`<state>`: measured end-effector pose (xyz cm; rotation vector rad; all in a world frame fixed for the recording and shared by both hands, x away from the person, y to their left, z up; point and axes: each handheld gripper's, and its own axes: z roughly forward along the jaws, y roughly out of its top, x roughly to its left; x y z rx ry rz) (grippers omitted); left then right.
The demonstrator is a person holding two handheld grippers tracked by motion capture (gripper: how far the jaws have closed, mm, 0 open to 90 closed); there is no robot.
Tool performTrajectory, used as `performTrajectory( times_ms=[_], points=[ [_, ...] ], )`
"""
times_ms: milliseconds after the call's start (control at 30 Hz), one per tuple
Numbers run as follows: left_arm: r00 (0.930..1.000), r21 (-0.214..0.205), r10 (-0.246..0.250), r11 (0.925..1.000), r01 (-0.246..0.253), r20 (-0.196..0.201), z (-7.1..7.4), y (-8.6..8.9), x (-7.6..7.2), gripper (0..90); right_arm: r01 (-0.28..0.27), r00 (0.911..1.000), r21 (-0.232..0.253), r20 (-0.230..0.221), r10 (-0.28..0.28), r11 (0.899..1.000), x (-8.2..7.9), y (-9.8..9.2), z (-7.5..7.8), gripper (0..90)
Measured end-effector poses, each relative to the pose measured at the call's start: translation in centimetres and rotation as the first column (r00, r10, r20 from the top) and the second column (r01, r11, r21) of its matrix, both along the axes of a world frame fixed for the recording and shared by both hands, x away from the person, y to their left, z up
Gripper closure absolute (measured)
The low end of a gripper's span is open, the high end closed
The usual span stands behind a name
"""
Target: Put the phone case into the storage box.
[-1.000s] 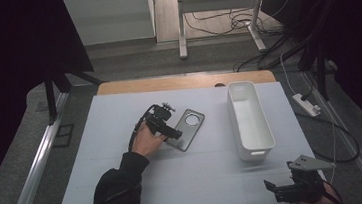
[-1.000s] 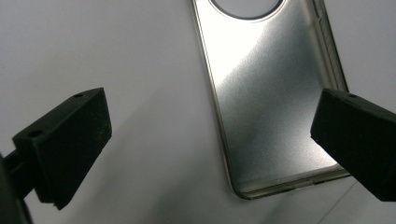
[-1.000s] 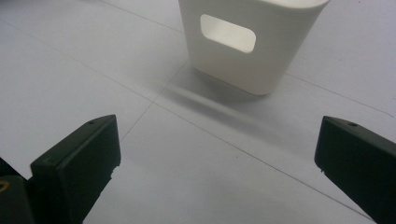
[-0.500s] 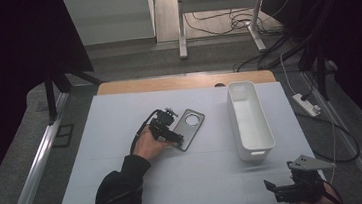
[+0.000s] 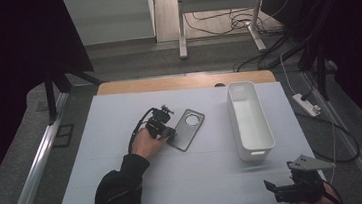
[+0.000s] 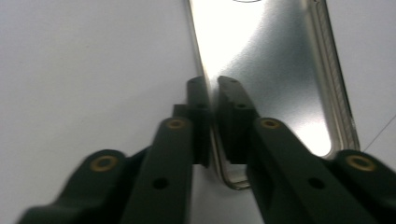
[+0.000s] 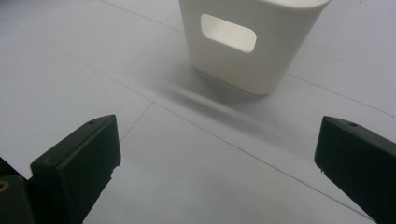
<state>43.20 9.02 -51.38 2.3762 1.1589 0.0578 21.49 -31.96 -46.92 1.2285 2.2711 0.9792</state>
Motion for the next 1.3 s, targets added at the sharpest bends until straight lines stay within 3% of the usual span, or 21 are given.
performTrajectory(
  times_ms=[133,267,433,600,867,1300],
  points=[
    [1.0000,-0.018,0.006,0.9998,-0.006,-0.004,-0.1,0.1,0.0,86.3,0.000,1.0000,0.000,0.000,0.000,1.000,0.0,0.0,0.0,0.6],
    [0.9997,-0.002,-0.015,0.9999,0.015,0.021,-0.1,0.0,-0.3,89.1,0.001,1.0000,0.001,0.000,-0.001,1.000,0.0,0.0,0.0,0.6],
    [0.9996,-0.029,-0.014,0.9995,0.015,0.023,-0.2,0.4,-0.6,89.5,0.001,1.0000,0.001,0.001,-0.001,1.000,0.0,0.0,0.0,0.6],
    [0.9972,-0.071,-0.008,0.9974,0.014,0.074,0.1,1.4,-1.4,89.5,0.002,1.0000,0.001,0.000,-0.002,1.000,0.0,0.0,0.0,0.6],
    [0.9861,-0.136,0.000,0.9904,0.023,0.166,1.7,3.0,-3.2,89.5,0.003,1.0000,0.000,0.000,-0.003,1.000,0.0,0.0,0.0,0.6],
    [0.9740,-0.221,0.022,0.9748,0.030,0.225,3.0,5.2,-5.9,89.5,0.003,1.0000,-0.002,0.000,-0.003,1.000,0.0,0.0,0.0,0.5]
  ],
)
